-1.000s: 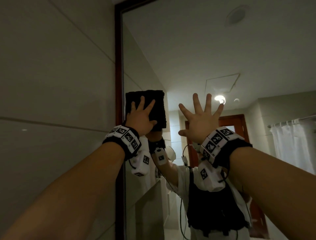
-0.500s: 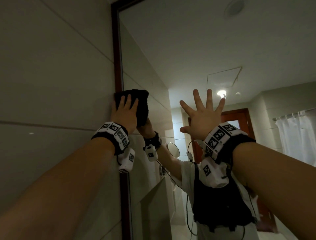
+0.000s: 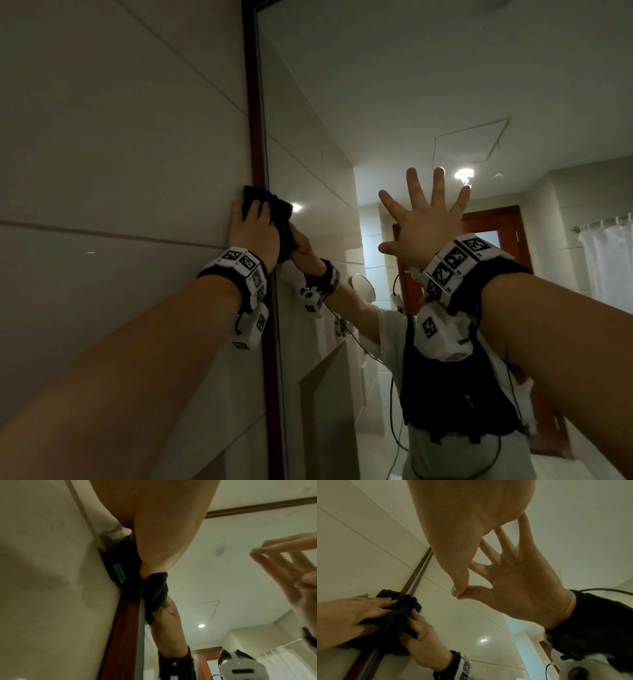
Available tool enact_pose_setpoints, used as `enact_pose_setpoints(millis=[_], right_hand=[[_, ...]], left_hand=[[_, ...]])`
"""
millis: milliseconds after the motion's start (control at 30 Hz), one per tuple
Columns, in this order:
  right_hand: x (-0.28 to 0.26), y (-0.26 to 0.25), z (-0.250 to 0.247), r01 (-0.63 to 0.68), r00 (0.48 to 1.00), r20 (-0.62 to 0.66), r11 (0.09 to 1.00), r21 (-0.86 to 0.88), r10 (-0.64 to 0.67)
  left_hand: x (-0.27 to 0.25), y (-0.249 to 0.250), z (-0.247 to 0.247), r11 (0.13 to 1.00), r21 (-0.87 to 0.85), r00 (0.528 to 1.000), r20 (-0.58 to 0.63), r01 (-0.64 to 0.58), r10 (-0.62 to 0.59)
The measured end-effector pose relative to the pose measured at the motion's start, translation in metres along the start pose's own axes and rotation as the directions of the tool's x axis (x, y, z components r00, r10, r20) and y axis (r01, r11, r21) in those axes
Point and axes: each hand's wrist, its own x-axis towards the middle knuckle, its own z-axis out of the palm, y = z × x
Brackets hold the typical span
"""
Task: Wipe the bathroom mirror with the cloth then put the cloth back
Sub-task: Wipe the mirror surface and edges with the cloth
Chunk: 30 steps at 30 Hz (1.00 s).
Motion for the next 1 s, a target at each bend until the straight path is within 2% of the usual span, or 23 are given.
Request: enact_pose_setpoints(millis=[200,567,633,833,1000], right_hand=[[-0.013,-0.008,-0.002,0.002,1.0,-0.007,1.0,0.011,-0.002],[-0.065,-0.042,0.018,0.231,0.968,0.098,0.972,0.036,-0.233],[-0.078,-0.054,0.026,0.262,0.959,0.114,0.965,0.009,-0.261],[-0.083,-0.072,0.041,0.228,0.972,0.058,0.973,0.024,-0.229],[-0.083,-0.071,0.047,0.225,0.973,0.045,0.974,0.019,-0.226]], left_hand=[[-0.025,0.012,0.004,1.0,-0.025,0.999,0.041,-0.017,0.018],[-0.079,0.037,0.037,0.996,0.031,0.974,0.212,-0.089,0.081],[-0.085,0.04,0.044,0.995,0.029,0.974,0.209,-0.091,0.084],[-0.078,0.039,0.054,0.996,0.019,0.981,0.176,-0.082,0.077],[-0.04,0.022,0.032,0.999,0.022,0.993,0.113,-0.044,0.041]])
